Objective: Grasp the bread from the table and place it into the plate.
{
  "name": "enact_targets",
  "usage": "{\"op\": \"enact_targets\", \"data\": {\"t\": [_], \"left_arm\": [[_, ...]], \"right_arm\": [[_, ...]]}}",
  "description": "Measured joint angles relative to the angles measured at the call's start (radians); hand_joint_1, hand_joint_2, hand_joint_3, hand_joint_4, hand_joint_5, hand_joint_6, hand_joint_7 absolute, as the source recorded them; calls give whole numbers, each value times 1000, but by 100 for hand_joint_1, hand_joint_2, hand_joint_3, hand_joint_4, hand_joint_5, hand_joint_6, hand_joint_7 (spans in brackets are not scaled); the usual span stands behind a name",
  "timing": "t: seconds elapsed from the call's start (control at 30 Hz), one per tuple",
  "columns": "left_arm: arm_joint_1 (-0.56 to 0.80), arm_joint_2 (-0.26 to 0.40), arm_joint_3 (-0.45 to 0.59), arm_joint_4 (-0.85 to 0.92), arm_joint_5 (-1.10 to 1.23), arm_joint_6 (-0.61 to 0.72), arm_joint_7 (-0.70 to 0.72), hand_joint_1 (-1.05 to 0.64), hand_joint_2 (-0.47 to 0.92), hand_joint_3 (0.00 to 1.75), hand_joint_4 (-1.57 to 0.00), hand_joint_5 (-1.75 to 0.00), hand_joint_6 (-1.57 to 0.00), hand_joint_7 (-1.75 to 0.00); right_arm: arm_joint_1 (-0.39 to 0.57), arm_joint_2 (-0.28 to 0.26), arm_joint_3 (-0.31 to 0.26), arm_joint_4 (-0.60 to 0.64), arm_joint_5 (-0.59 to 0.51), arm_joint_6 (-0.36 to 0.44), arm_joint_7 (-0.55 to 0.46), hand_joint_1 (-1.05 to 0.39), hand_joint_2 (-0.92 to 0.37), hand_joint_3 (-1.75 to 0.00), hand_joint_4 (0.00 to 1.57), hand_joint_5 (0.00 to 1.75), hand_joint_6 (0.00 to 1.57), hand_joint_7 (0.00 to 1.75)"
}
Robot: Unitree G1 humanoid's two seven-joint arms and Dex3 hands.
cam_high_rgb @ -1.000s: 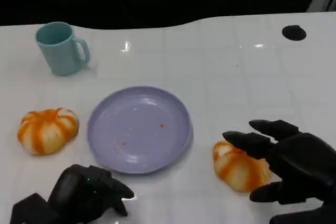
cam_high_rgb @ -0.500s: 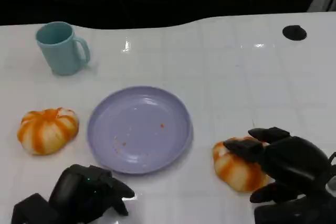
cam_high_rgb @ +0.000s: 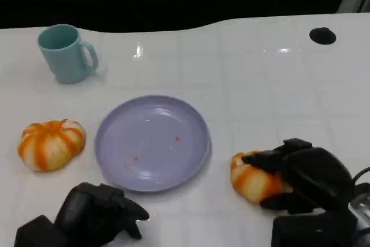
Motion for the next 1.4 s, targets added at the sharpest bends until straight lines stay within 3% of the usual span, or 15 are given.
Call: {"op": "enact_targets", "data": {"t": [0.2,0.3,0.53,0.87,1.3,1.4], "left_arm": [[0,0,0,-2,0,0,2,-105,92,10,-129,-103,-154,-28],[0,0,0,-2,0,0,3,-105,92,10,-129,-103,-154,-28],[0,0,0,-2,0,0,3,-105,92,10,-129,-103,-154,-28],[0,-1,-2,-2,0,0,3,-105,92,10,-129,-103,-154,-28],[0,-2,-9,3,1,-3,3,-105,92,10,-129,-103,-154,-29],[0,-2,-10,8,1,-7,3,-105,92,10,-128,-102,-154,-29]], "right_arm": [[-36,8,22,88,-8,-53,-137,-35,-63,-105,84,175,63,165],[-37,19,22,119,-7,-74,-204,-34,-60,-106,83,175,61,174],[-38,41,21,153,-3,-130,-361,-29,-55,-106,85,175,60,174],[-53,98,16,101,65,-190,-344,-24,-43,-122,89,175,63,175],[-182,215,31,133,67,-190,-305,-8,-22,-143,96,175,73,175],[-199,233,40,160,67,-187,-299,-4,-24,-139,97,175,82,159]]}}
